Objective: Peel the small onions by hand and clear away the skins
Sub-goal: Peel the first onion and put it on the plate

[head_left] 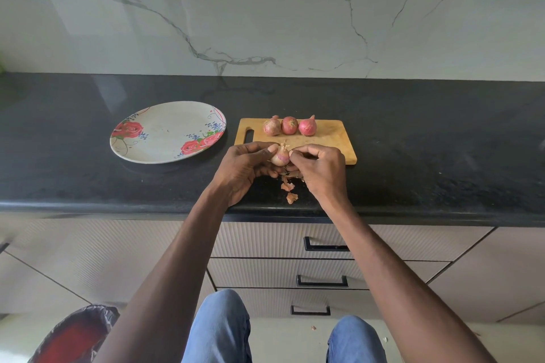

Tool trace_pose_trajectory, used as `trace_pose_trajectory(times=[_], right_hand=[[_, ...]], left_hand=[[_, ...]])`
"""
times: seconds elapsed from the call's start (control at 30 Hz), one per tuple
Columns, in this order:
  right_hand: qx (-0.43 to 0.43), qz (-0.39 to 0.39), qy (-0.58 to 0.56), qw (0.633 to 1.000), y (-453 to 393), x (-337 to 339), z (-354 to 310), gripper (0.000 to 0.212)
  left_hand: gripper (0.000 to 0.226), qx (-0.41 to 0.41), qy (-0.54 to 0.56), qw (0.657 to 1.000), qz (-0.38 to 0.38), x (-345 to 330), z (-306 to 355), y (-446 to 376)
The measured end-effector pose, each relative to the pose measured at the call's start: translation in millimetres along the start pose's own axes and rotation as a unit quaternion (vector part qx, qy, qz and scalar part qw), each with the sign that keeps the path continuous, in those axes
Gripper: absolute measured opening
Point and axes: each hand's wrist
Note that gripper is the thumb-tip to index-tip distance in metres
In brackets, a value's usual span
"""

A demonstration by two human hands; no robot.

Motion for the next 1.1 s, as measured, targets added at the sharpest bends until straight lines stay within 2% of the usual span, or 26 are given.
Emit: trace_pose_trajectory(times=[0.23, 0.33, 0.4, 0.5, 0.67, 0.8, 1.1], right_hand=[[-0.060, 0.026, -0.060, 0.996, -1.2, 1.2, -0.8, 0.009], [-0.015, 0.025, -0.067, 0.997, -2.6, 3.4, 0.7, 0.007], [0.022, 0.002, -0.044, 0.999, -2.5, 2.8, 1.1, 0.017], [0.053, -0.012, -0.009, 0.998, -2.4, 1.1, 0.8, 0.022], [0.082, 0.003, 0.013, 0.997, -3.6, 1.0, 4.8, 0.012], [0.073, 0.002, 0.016, 0.997, -3.4, -0.1, 3.8, 0.005], [0.005, -0.023, 0.008, 1.000, -6.4, -2.5, 4.2, 0.010]], left_hand=[[0.017, 0.004, -0.005, 1.000, -0.007, -0.8, -0.7, -0.7], [0.017, 0.000, -0.004, 1.000, -0.003, -0.3, -1.2, -1.5], [0.018, -0.001, -0.008, 1.000, -0.004, -0.2, -1.0, -1.3], [0.014, -0.002, -0.020, 1.000, -0.009, -0.1, -1.0, -1.1], [0.012, 0.000, -0.029, 1.000, -0.009, -1.1, -0.7, -1.6], [0.013, 0.003, -0.033, 0.999, -0.008, -1.2, -0.4, -0.9], [0.022, 0.004, -0.038, 0.999, -0.007, -2.6, -1.6, -4.0]])
Point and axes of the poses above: each hand's wrist, its own y-axis away from the middle knuckle, its own x-axis out of the back of the hand, z = x × y, and after that the axes turned 7 degrees about -y, right-handed
